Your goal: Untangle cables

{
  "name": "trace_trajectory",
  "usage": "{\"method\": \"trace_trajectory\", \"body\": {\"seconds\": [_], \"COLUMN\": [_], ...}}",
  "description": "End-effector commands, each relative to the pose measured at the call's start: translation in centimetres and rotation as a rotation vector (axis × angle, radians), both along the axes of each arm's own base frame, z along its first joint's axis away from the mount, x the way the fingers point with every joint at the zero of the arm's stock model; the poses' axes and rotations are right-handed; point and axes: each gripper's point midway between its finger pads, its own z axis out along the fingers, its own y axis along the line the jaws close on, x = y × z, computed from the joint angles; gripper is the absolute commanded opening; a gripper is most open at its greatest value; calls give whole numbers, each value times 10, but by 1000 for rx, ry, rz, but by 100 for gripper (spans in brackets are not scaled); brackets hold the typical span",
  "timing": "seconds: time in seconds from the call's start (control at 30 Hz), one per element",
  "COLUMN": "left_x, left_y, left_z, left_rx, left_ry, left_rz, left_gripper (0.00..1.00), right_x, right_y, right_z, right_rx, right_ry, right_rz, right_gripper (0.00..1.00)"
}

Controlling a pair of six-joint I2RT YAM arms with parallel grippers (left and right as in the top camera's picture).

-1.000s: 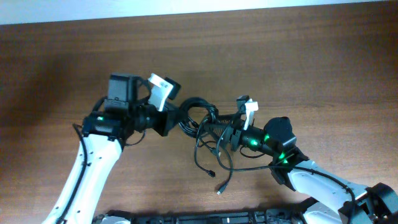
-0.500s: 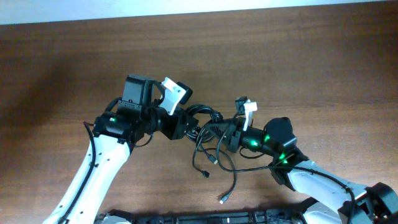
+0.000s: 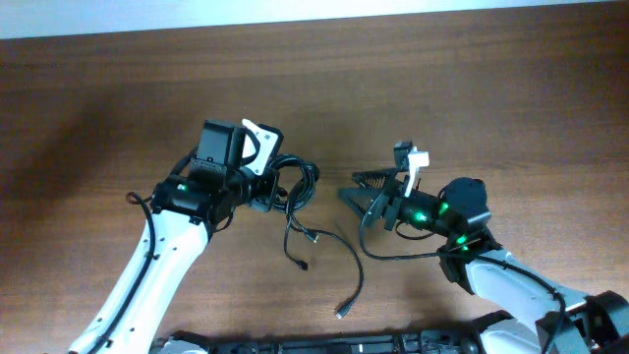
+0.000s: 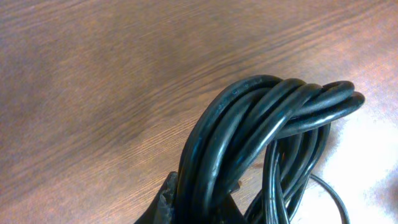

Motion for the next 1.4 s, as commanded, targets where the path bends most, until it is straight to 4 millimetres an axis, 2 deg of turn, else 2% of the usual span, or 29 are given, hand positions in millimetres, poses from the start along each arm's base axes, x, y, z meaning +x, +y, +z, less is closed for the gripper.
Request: {"method": "trace_trajectory", "body": {"seconds": [0.0, 0.1, 0.17, 0.2, 0.3, 0.4, 0.43, 0.47, 0.53, 0.57, 0.63, 0.73, 0.8, 0.83, 0.87, 0.9, 0.93, 1.03, 1.07, 1.13, 1.17, 1.23, 1.3, 1.37], "left_x": [-11, -23, -23, -24, -24, -25, -26, -26, -21, -14, 5, 16, 21, 23, 22, 19, 17, 10, 9, 2, -4, -14, -17, -19], "left_y": [-20, -38, -39, -39, -41, -42, -44, -44, -38, -28, 10, 38, 57, 63, 60, 44, 31, -3, -3, -17, -28, -38, -40, -40], "left_z": [4, 11, 10, 9, 7, 7, 8, 9, 5, 1, -9, -11, -9, -9, -9, -10, -8, 0, -1, 2, 4, 7, 7, 7], "left_rx": [-57, -141, -141, -144, -153, -160, -174, -179, -133, -89, 52, 127, 150, 143, 115, 68, 14, -149, -152, -218, -226, -251, -265, -266], "left_ry": [-18, -23, -20, -14, 1, 2, 6, 6, -6, 2, 3, -9, -19, -19, -5, 14, 31, 74, 83, 117, 105, 112, 122, 127], "left_rz": [-193, -321, -321, -323, -324, -327, -332, -334, -307, -230, 42, 252, 411, 467, 455, 359, 301, 189, 185, 132, 32, -75, -85, -94], "left_gripper": [0, 0, 0, 0, 0, 0, 0, 1, 0, 0, 0, 0, 0, 0, 0, 0, 0, 0, 0, 0, 0, 0, 0, 0], "right_x": [-7, -1, -7, -13, 5, 4, 4, 4, 14, 28, 42, 49, 51, 53, 52, 50, 42, 19, 26, 21, 19, 33, 39, 50], "right_y": [8, 7, 14, 21, 21, 21, 20, 20, 7, -11, -34, -46, -50, -53, -53, -50, -40, -2, -3, 9, 11, -1, -1, -10], "right_z": [3, 2, 2, 1, -9, -11, -16, -19, -17, -17, -18, -18, -29, -34, -34, -39, -44, -51, -54, -47, -51, -51, -43, -38], "right_rx": [-134, -158, -159, -170, -222, -226, -237, -243, -230, -184, -122, -74, -96, -107, -108, -116, -147, -247, -284, -271, -298, -326, -318, -329], "right_ry": [-304, -333, -346, -377, -356, -347, -326, -314, -289, -186, -72, 4, 49, 68, 69, 88, 77, -32, -39, -67, -78, -82, -98, -107], "right_rz": [51, 11, 36, 64, -58, -56, -52, -52, -101, -172, -252, -299, -329, -347, -346, -333, -282, -174, -251, -231, -229, -333, -352, -432], "right_gripper": [72, 70, 69, 63, 31, 21, 10, 4, 4, 4, 4, 4, 4, 4, 5, 41, 68, 71, 71, 71, 71, 70, 70, 70]}}
